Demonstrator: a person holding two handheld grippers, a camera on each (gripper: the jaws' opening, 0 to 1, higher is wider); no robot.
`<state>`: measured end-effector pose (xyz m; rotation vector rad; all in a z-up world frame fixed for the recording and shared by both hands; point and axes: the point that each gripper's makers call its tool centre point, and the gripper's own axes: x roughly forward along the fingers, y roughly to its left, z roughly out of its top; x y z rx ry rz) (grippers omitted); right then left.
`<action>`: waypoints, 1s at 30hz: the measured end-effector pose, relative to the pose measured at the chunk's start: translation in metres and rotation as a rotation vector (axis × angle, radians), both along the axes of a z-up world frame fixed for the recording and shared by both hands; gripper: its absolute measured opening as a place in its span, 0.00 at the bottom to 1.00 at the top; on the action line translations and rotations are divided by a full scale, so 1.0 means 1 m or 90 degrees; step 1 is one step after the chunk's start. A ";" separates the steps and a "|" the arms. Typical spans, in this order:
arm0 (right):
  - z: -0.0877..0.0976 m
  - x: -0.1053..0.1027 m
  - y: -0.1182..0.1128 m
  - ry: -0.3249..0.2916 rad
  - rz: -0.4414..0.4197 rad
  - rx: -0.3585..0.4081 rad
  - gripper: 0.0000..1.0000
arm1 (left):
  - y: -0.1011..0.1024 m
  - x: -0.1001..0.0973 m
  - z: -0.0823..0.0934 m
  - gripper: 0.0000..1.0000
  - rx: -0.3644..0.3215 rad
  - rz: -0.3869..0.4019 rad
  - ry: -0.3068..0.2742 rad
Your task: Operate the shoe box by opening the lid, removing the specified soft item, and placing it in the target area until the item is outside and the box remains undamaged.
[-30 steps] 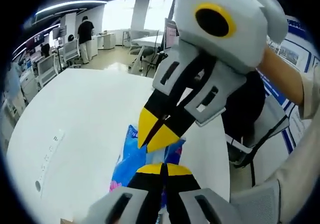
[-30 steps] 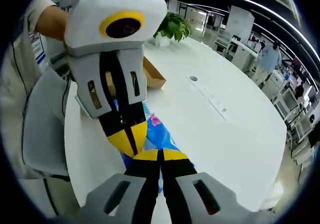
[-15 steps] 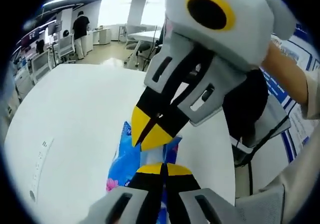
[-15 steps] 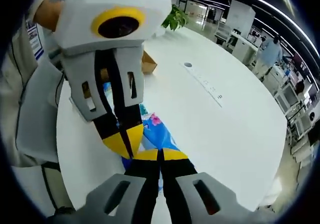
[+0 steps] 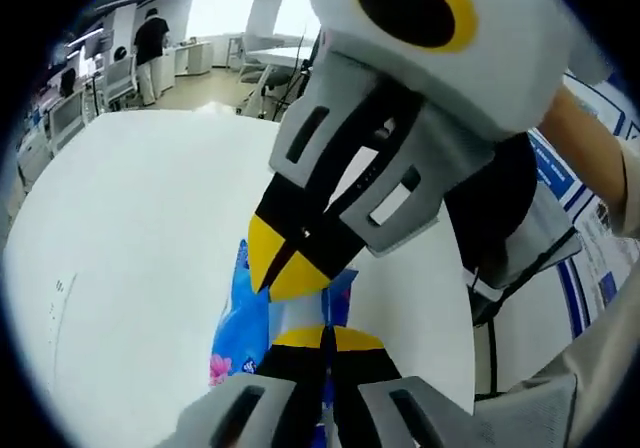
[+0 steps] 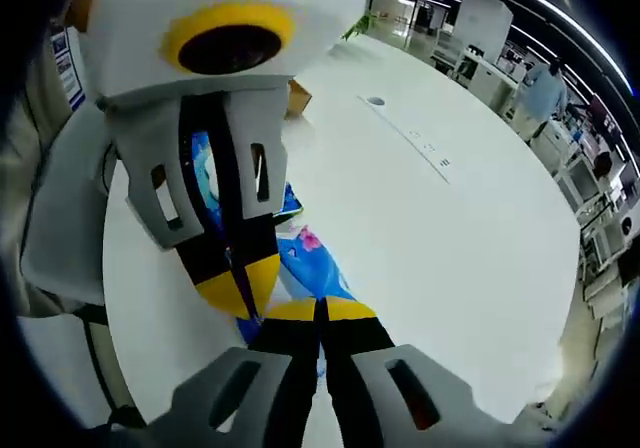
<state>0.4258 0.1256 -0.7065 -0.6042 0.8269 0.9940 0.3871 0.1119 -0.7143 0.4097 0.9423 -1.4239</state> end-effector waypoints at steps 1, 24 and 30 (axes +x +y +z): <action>-0.001 0.000 0.000 0.000 0.000 -0.001 0.00 | 0.000 -0.001 -0.001 0.00 0.002 0.001 0.001; -0.021 0.004 -0.005 -0.017 -0.022 -0.017 0.00 | -0.001 -0.020 -0.008 0.00 0.000 0.021 0.019; -0.018 0.002 -0.008 -0.033 -0.019 -0.029 0.02 | 0.003 -0.016 -0.003 0.04 0.001 0.035 0.002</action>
